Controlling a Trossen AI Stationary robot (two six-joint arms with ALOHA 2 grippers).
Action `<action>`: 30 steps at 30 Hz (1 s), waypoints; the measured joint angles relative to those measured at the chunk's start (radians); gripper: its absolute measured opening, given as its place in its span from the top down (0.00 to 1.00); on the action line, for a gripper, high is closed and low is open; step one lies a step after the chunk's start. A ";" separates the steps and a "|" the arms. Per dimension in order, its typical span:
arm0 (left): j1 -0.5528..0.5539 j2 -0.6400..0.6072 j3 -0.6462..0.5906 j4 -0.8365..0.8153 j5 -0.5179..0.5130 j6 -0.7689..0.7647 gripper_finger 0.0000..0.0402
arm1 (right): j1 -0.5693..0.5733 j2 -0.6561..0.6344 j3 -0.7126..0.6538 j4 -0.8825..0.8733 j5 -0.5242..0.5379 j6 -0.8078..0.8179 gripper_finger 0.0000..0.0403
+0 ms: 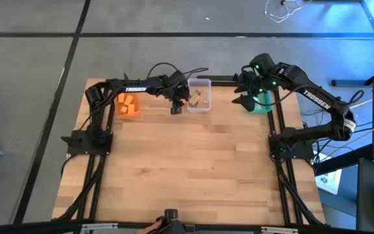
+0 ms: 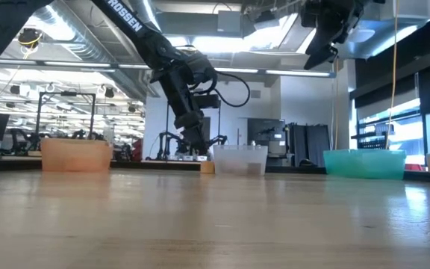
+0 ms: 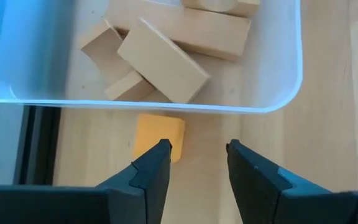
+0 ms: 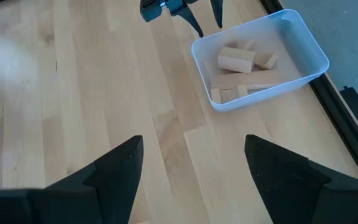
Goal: Sort & place blocks by color
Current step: Put the orange block into the orange bin
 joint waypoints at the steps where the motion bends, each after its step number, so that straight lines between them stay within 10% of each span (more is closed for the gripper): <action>1: 0.000 0.000 0.000 -0.001 0.004 -0.007 0.63 | 0.000 0.000 0.000 0.000 0.000 0.000 0.30; 30: 0.076 0.002 -0.001 0.040 0.066 0.118 0.40 | 0.000 0.000 0.000 0.000 0.000 0.000 0.30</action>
